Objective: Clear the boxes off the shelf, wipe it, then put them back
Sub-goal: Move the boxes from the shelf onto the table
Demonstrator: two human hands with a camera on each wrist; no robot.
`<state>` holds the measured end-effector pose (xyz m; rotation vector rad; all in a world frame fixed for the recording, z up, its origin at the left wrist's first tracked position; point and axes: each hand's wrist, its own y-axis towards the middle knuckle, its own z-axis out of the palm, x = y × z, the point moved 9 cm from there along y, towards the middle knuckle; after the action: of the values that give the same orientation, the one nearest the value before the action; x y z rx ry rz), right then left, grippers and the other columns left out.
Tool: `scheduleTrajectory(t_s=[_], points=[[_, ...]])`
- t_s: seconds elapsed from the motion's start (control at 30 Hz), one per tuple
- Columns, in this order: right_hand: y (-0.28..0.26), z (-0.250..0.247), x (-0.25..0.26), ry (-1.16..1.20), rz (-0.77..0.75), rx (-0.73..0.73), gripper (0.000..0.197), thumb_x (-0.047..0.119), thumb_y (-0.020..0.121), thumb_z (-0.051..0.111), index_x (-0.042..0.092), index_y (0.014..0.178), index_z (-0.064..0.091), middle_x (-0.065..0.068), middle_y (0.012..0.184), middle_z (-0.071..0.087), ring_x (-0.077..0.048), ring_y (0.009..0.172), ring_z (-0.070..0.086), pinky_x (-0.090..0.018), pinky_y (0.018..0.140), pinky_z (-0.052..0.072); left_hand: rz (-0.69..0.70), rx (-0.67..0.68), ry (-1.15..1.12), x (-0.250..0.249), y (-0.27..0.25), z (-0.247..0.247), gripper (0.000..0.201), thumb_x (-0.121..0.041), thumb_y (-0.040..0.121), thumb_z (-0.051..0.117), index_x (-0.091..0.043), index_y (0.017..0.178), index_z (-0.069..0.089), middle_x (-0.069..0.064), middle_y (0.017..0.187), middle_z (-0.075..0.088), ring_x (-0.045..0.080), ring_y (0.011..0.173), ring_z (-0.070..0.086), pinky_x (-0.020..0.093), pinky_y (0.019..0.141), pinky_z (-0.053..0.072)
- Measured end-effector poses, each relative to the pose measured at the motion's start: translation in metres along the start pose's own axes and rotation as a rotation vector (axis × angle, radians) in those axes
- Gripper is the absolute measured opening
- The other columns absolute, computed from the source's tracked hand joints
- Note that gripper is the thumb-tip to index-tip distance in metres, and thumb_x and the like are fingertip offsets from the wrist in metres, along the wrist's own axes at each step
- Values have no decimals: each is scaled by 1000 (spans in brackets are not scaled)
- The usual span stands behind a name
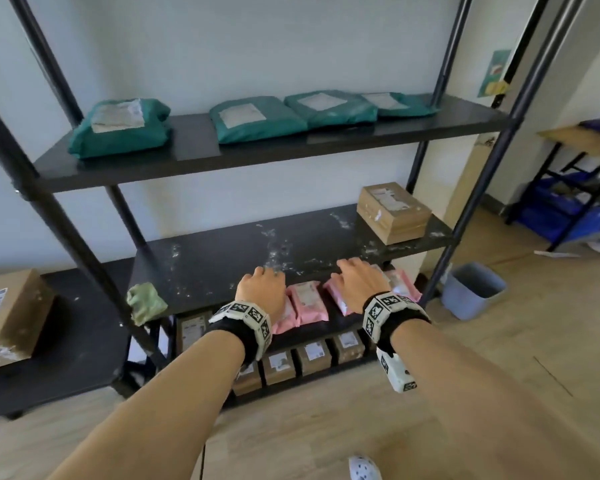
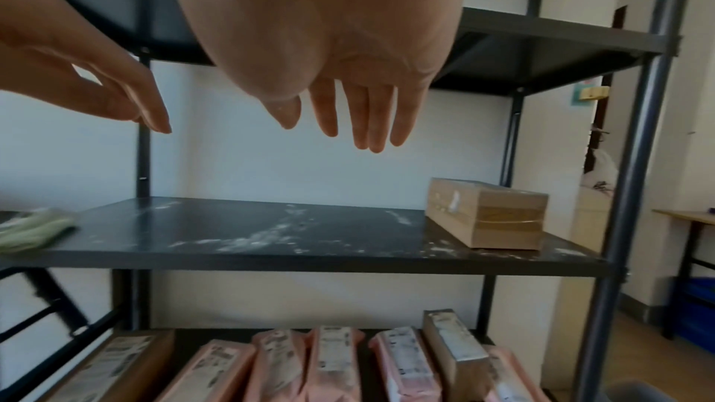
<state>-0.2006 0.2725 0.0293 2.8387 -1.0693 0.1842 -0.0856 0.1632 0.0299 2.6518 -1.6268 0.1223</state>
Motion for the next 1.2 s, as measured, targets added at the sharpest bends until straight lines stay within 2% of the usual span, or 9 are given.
scheduleTrajectory(t_s=[0.13,0.27,0.4,0.57,0.63,0.77,0.9,1.07,1.2], points=[[52,-10,-99,5,56,22,40,35,99,34,13,130,46,-10,129,53,-29,118,52,-43,96,43,33,25,-61,-75,95,1,31,-20,97,37,-10,123,49,9,128,51,26,121,47,39,97,42],[104,-10,-196,22,128,70,34,35,99,36,12,119,51,-11,117,60,-31,107,58,-41,92,43,-6,78,-203,-137,179,7,31,-26,98,34,-10,120,50,9,124,53,27,119,48,40,94,45],[155,-3,-273,98,201,120,32,32,98,37,12,118,52,-10,117,58,-30,106,58,-43,90,48,-138,139,-460,-172,253,24,32,-28,97,37,-8,113,55,13,117,59,30,109,55,40,91,47],[216,19,-335,394,323,149,45,31,97,44,16,139,39,-9,135,42,-28,113,55,-43,97,48,-410,232,-947,-187,325,61,46,-29,96,46,-7,136,44,14,132,55,29,117,56,29,95,42],[237,22,-353,511,383,99,45,31,97,45,15,138,40,-9,135,38,-27,106,59,-40,95,49,-505,283,-1143,-191,347,81,53,-28,95,49,-8,142,35,17,136,50,32,119,53,33,100,44],[259,32,-374,699,471,68,50,31,96,48,14,141,38,-10,142,36,-27,119,52,-36,101,41,-632,377,-1474,-208,361,108,59,-25,93,54,-20,146,27,10,137,47,30,118,50,43,87,47],[268,50,-374,861,482,162,52,29,97,47,17,145,32,-6,149,39,-23,135,39,-36,111,31,-638,378,-1592,-219,367,111,57,-22,93,56,-27,143,31,2,137,49,28,125,47,52,99,41],[260,52,-371,994,505,145,47,18,92,56,16,137,45,-5,132,55,-20,122,51,-31,102,39,-647,325,-1620,-212,359,108,54,-16,93,55,-29,142,35,-1,127,55,25,119,54,44,88,46],[233,55,-358,1102,543,177,58,11,84,66,25,136,46,-6,122,60,-22,115,56,-41,105,42,-618,314,-1607,-199,330,97,56,-11,94,53,-30,143,35,0,132,56,25,119,55,47,94,47]])
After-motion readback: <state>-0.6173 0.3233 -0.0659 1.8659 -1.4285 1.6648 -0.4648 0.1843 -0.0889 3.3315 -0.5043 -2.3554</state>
